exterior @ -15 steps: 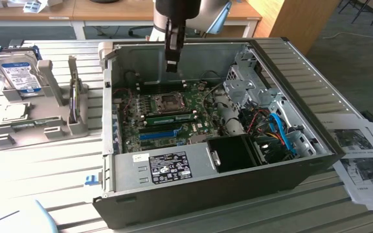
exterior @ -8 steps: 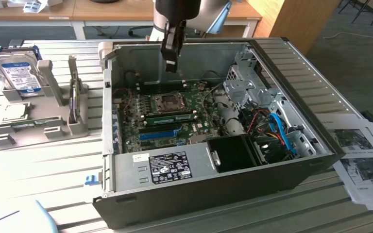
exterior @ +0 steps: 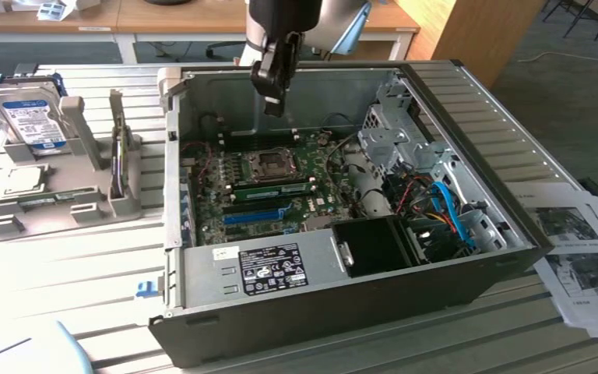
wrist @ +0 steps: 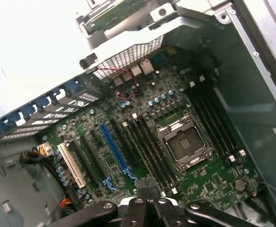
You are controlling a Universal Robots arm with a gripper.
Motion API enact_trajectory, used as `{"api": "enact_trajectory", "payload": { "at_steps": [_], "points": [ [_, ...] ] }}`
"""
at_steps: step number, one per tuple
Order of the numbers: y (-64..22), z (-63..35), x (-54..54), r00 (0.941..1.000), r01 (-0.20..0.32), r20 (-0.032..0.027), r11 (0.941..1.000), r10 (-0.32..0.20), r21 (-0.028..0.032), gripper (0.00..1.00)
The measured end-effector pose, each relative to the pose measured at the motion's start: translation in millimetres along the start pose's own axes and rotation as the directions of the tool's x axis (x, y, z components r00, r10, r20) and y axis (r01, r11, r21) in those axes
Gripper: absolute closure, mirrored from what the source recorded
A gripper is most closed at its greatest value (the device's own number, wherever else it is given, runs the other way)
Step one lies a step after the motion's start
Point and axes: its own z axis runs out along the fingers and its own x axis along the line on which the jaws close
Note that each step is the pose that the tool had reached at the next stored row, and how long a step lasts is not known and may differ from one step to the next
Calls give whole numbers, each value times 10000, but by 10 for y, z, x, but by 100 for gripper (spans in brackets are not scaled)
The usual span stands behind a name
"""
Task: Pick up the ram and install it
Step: 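Press down the ram until it locks into place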
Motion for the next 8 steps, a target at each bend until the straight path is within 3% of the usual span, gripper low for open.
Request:
{"api": "enact_trajectory", "payload": {
  "at_steps": [4, 8],
  "points": [
    [0, 3, 0, 9978, -657, 9, 9978, 657, -14, 91],
    [0, 6, 0, 9911, -1330, 17, 9911, 1330, -29, 91]
  ]
}}
